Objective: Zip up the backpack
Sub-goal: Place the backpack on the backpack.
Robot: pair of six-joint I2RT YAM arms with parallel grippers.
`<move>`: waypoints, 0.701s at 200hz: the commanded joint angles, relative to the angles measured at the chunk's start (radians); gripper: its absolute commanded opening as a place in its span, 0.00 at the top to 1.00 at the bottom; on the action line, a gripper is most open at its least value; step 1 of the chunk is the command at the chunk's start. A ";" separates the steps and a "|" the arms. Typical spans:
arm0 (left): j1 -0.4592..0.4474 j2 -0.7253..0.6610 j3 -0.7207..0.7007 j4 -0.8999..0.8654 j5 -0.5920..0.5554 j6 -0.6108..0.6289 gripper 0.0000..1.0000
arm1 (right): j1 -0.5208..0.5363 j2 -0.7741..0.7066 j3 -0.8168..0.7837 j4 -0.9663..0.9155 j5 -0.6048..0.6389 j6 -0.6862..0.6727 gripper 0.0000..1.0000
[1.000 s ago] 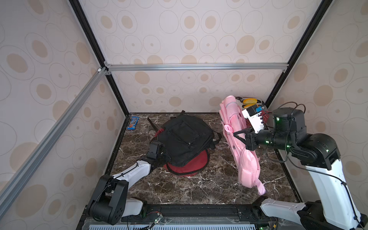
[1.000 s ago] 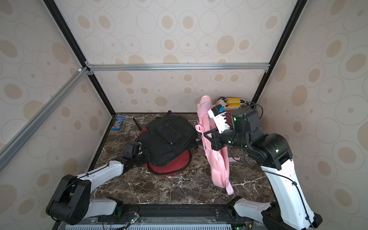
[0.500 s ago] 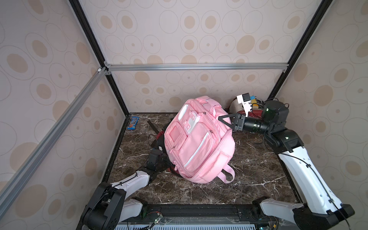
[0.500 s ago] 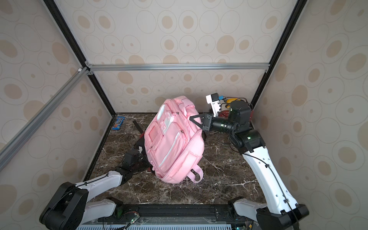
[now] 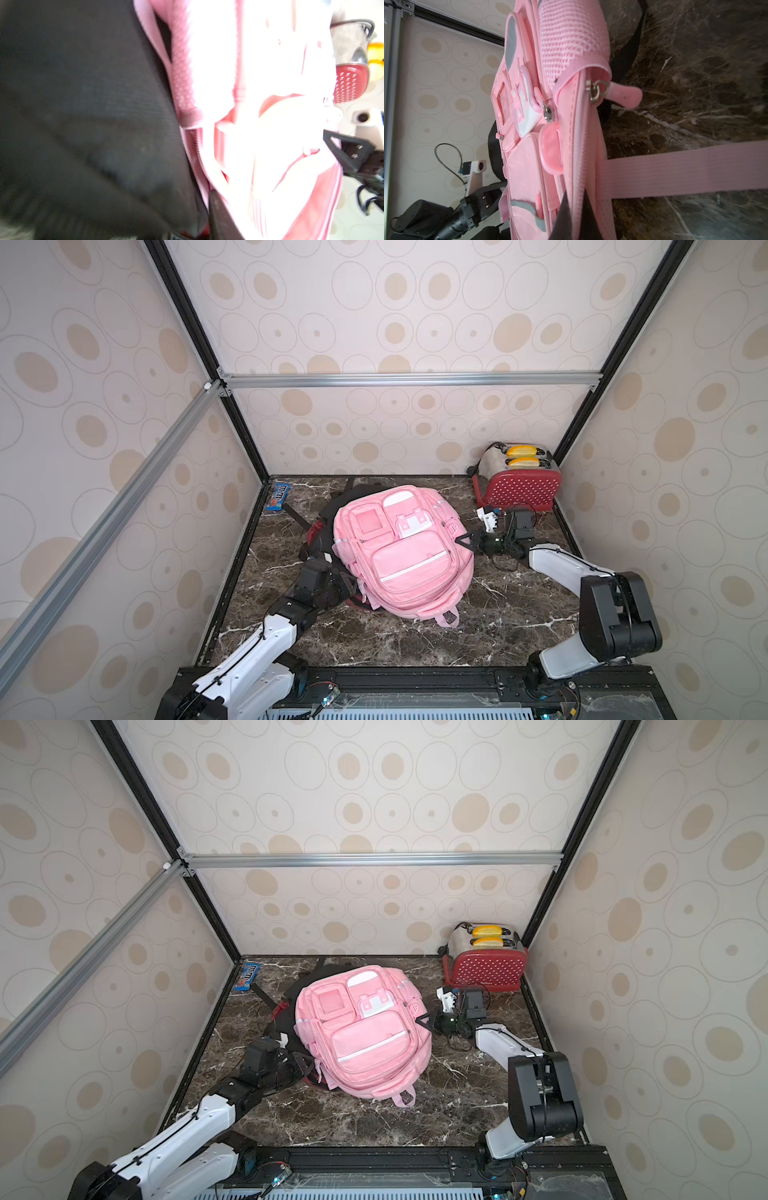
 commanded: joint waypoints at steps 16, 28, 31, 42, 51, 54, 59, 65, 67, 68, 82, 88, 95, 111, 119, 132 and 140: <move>-0.008 -0.063 0.106 -0.113 0.029 -0.004 0.46 | 0.004 -0.120 -0.030 -0.137 0.114 -0.103 1.00; -0.008 -0.060 0.119 -0.108 0.046 -0.017 0.42 | 0.003 -0.145 -0.040 -0.159 0.161 -0.082 1.00; -0.009 -0.058 0.122 -0.106 0.050 -0.019 0.42 | 0.003 -0.153 -0.043 -0.158 0.172 -0.074 1.00; -0.007 -0.051 0.139 -0.109 0.056 -0.019 0.41 | 0.004 -0.186 -0.068 -0.142 0.205 -0.043 1.00; -0.005 -0.047 0.156 -0.128 0.048 -0.012 0.40 | 0.004 -0.209 -0.093 -0.130 0.231 -0.014 1.00; -0.001 -0.046 0.165 -0.142 0.044 -0.005 0.40 | 0.004 -0.216 -0.098 -0.126 0.237 -0.011 1.00; 0.006 -0.047 0.185 -0.165 0.038 0.010 0.40 | 0.004 -0.224 -0.106 -0.128 0.247 0.001 1.00; 0.016 -0.050 0.213 -0.202 0.019 0.041 0.40 | 0.003 -0.232 -0.112 -0.129 0.255 0.009 1.00; 0.019 -0.051 0.225 -0.219 0.008 0.054 0.40 | 0.003 -0.236 -0.113 -0.127 0.256 0.011 1.00; 0.022 -0.051 0.232 -0.231 0.004 0.057 0.40 | 0.003 -0.235 -0.114 -0.126 0.256 0.011 1.00; 0.063 -0.048 0.321 -0.366 -0.095 0.148 0.39 | 0.003 -0.237 -0.111 -0.121 0.244 0.013 1.00; 0.089 -0.043 0.344 -0.387 -0.101 0.179 0.38 | 0.003 -0.234 -0.105 -0.124 0.229 0.012 1.00; 0.124 -0.029 0.357 -0.398 -0.091 0.200 0.37 | 0.003 -0.231 -0.097 -0.124 0.211 0.015 1.00; 0.156 0.040 0.374 -0.402 -0.033 0.223 0.35 | 0.004 -0.232 -0.099 -0.081 0.167 0.062 1.00; 0.156 0.070 0.362 -0.380 0.013 0.213 0.30 | 0.002 -0.236 -0.104 -0.051 0.140 0.085 1.00; 0.156 0.098 0.286 -0.249 0.133 0.140 0.19 | 0.001 -0.242 -0.114 -0.003 0.109 0.136 1.00; 0.157 0.105 0.217 -0.123 0.214 0.070 0.14 | 0.001 -0.247 -0.121 0.020 0.103 0.168 1.00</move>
